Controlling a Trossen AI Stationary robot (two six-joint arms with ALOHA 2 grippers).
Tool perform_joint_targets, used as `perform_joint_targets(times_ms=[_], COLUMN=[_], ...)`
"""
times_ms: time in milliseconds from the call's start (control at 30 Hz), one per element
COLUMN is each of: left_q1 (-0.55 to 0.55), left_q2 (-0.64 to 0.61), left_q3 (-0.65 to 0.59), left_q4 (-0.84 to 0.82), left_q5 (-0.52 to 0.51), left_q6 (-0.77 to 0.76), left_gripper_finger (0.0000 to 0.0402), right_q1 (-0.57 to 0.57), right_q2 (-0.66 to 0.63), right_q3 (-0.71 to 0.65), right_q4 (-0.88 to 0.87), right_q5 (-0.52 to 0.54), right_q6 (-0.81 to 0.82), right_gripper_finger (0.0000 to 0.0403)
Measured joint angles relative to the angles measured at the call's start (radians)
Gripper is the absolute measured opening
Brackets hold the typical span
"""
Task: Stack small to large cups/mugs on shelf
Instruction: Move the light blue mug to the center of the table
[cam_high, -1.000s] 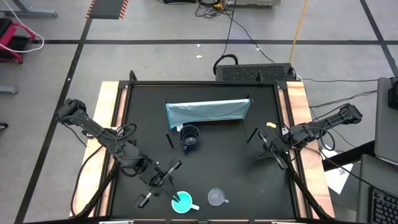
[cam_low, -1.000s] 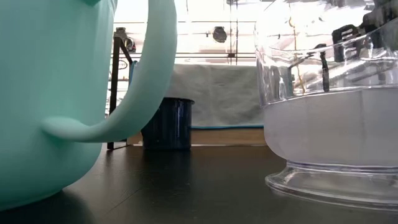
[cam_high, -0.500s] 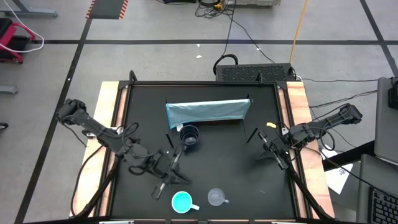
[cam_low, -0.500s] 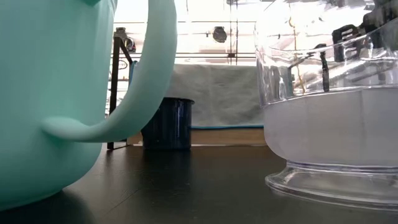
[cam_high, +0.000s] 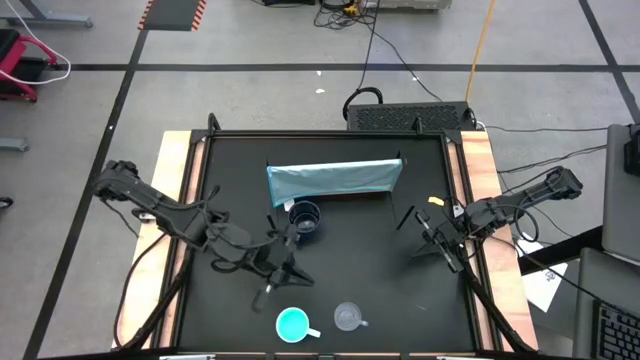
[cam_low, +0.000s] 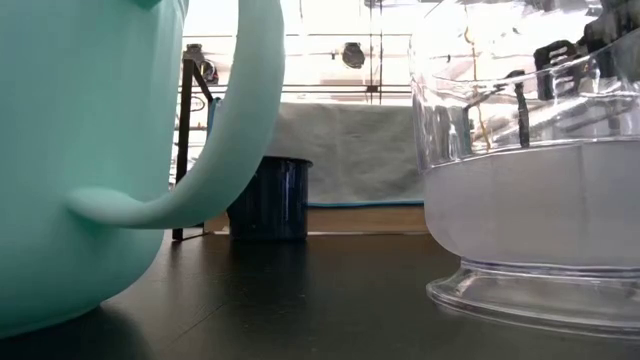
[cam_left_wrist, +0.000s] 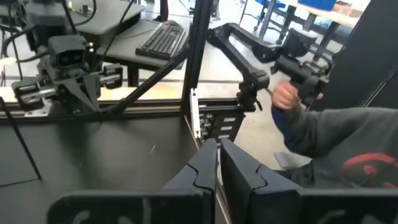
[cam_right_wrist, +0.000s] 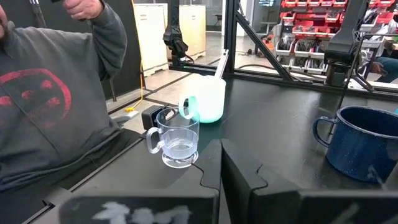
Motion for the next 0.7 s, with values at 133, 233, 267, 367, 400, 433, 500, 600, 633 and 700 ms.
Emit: perform_joint_targets(times_ms=[133,233,267,367,400,433,500,600,633,700], left_q1=[0.001,-0.002,0.001,0.007,0.008,0.012,0.014,0.014,0.014,0.014], left_q2=[0.028,0.044,0.053,0.075,0.087,0.098,0.118,0.148,0.159,0.174], left_q3=[0.032,0.048,0.056,0.073,0.084,0.1,0.139,0.201,0.22,0.259], left_q4=[-0.052,-0.103,-0.104,-0.192,-0.224,-0.265,-0.358,-0.476,-0.508,-0.563], left_q5=[0.063,0.099,0.108,0.128,0.131,0.132,0.132,0.134,0.14,0.17], left_q6=[-0.007,-0.004,-0.02,-0.05,-0.056,-0.057,-0.063,-0.065,-0.064,-0.055], left_gripper_finger=[0.0021,0.0021,0.0021,0.0021,0.0021,0.0021,0.0021,0.0021,0.0021,0.0021], right_q1=[0.0,0.0,0.0,0.0,0.0,0.0,0.0,0.0,0.0,0.0], right_q2=[0.0,0.0,0.0,0.0,0.0,0.0,0.0,0.0,0.0,0.0], right_q3=[0.0,0.0,0.0,0.0,0.0,0.0,0.0,0.0,0.0,0.0], right_q4=[-0.001,-0.001,-0.002,0.0,-0.001,-0.001,0.001,0.001,0.002,0.002], right_q5=[0.0,0.0,0.0,0.0,0.0,0.0,0.0,0.0,0.0,0.0], right_q6=[0.0,-0.001,-0.001,-0.001,-0.001,-0.002,-0.003,-0.003,-0.003,-0.003], right_gripper_finger=[0.0,0.0,0.0,0.0,0.0,0.0,0.0,0.0,0.0,0.0])
